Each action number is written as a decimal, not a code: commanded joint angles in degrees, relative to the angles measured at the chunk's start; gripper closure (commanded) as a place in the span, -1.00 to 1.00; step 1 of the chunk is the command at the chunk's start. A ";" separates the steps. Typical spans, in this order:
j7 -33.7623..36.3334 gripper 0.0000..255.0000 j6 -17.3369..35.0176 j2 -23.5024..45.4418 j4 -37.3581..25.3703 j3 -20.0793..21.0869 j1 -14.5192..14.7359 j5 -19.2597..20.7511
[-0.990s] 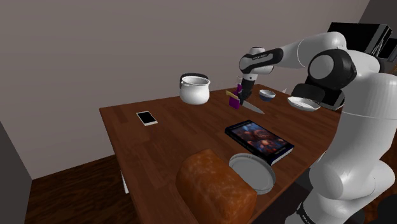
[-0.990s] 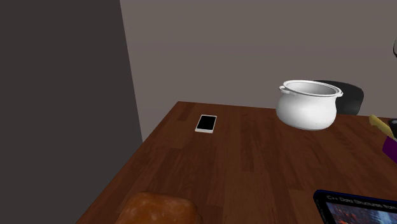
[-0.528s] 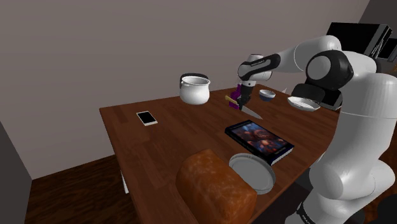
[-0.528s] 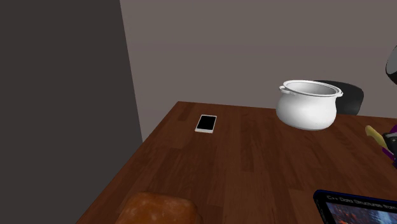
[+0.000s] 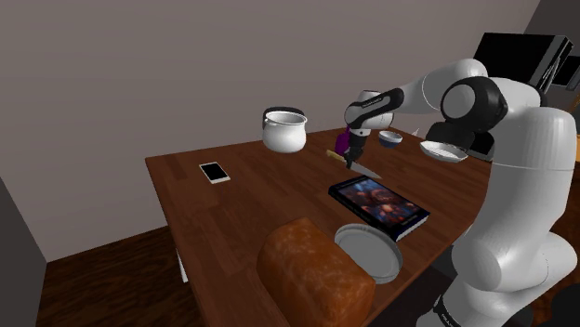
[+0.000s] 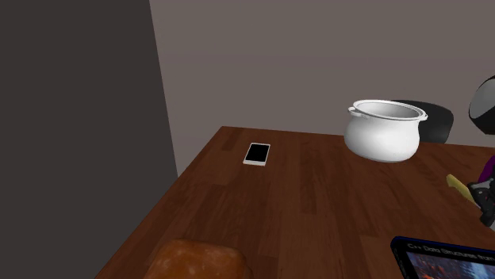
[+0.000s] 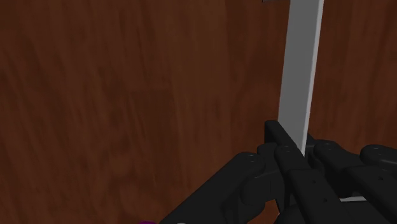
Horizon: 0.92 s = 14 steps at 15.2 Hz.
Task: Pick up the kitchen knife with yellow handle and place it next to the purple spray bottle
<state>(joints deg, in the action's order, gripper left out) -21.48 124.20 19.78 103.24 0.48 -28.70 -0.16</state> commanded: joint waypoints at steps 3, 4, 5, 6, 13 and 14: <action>0.02 1.00 1.65 0.86 0.82 0.00 0.01 0.01; 0.02 1.00 1.65 0.87 0.82 0.00 0.01 0.01; 0.02 1.00 1.65 0.87 0.82 0.00 0.01 0.01; 0.02 1.00 1.65 0.87 0.82 0.00 0.01 0.01; 0.03 -1.00 1.64 0.88 0.80 0.01 0.02 0.01; 0.04 -1.00 1.64 0.88 0.79 0.01 0.02 0.01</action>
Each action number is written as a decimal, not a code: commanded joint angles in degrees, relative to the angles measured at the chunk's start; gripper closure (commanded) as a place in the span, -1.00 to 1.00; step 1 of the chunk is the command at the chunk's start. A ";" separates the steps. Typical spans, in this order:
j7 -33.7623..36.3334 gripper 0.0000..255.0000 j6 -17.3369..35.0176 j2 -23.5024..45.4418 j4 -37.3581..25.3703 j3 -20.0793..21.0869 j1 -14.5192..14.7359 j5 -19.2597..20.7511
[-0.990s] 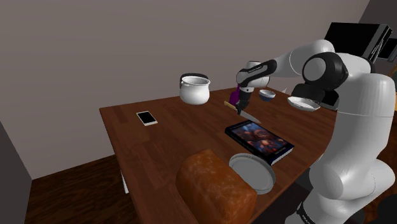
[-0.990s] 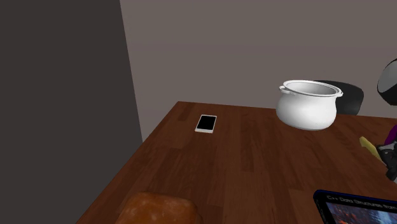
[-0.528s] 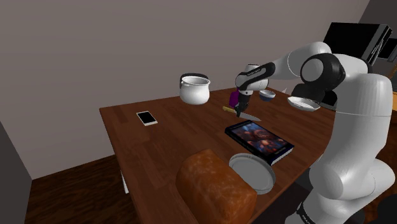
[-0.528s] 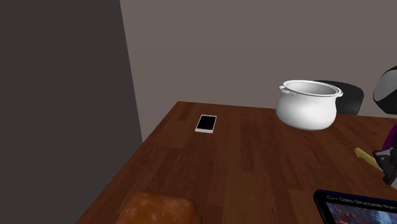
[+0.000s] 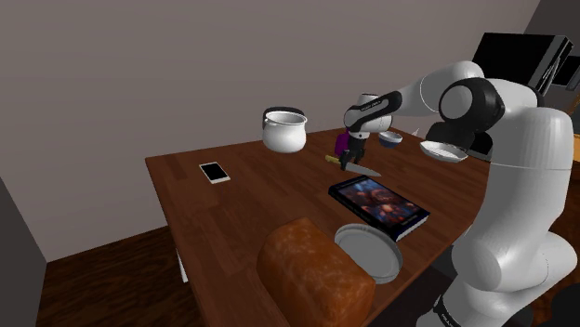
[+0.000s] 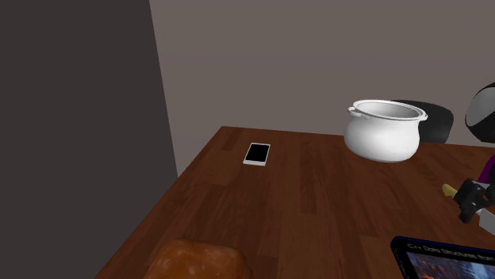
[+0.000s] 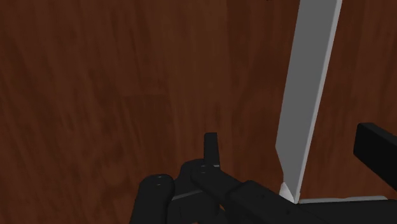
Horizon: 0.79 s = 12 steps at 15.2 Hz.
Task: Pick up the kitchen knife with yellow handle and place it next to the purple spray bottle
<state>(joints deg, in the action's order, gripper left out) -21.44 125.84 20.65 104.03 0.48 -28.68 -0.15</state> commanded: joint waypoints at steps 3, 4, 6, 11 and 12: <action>-0.03 -1.00 -3.21 -1.80 -1.41 0.00 -0.03 -0.01; -0.03 -1.00 -4.85 -2.60 -2.25 0.00 -0.04 -0.02; -0.03 -1.00 -6.17 -3.19 -2.97 0.00 -0.04 -0.02; -0.03 -1.00 -6.17 -3.19 -2.97 0.00 -0.04 -0.02; -0.03 -1.00 -6.17 -3.19 -2.97 0.00 -0.04 -0.02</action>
<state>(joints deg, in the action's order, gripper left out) -21.47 119.69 17.46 101.07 0.48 -28.72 -0.17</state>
